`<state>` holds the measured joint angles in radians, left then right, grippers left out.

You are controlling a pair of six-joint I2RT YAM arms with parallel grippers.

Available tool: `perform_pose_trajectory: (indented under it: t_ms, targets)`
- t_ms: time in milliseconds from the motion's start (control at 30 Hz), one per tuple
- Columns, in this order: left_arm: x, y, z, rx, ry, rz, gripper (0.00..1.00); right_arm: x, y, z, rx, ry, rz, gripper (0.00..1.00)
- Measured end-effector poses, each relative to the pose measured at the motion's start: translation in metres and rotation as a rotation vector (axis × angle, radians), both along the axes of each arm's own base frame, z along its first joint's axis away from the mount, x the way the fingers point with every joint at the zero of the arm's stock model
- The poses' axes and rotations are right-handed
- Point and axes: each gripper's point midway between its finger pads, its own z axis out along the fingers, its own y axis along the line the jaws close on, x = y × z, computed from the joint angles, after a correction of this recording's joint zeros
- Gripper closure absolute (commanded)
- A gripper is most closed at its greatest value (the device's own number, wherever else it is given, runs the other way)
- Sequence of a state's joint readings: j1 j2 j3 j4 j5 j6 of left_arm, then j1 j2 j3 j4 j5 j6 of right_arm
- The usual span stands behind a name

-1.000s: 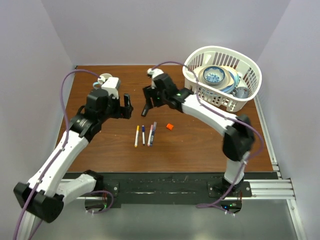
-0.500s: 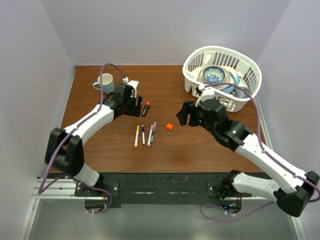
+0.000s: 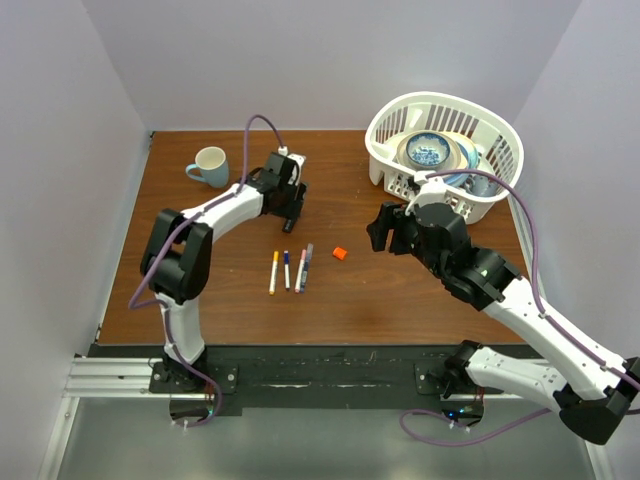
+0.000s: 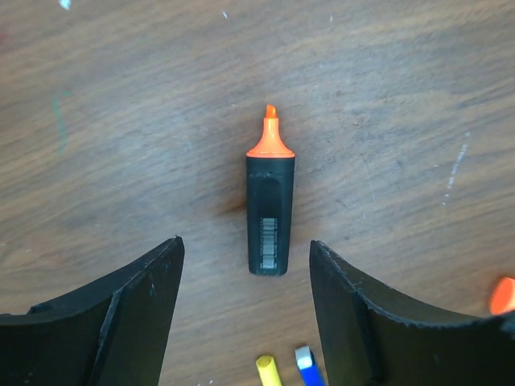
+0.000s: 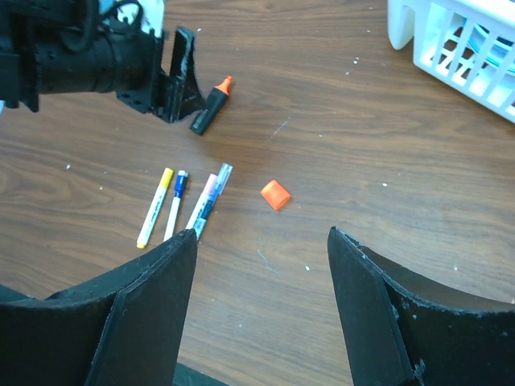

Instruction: Insert the pens into the pen caps

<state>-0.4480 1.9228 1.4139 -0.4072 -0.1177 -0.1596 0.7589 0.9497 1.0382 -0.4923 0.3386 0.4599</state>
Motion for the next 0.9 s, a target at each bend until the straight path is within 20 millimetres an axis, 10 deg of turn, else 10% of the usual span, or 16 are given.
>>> perform_pose_trajectory:
  t_ms: [433, 900]
  targets:
    - [-0.001, -0.002, -0.049, 0.061, 0.083, 0.006, 0.42, 0.000, -0.005, -0.002, -0.020, 0.001, -0.015, 0.30]
    - [-0.004, -0.012, -0.051, -0.003, 0.075, 0.008, 1.00, -0.002, 0.006, 0.002, 0.033, 0.010, 0.014, 0.30]
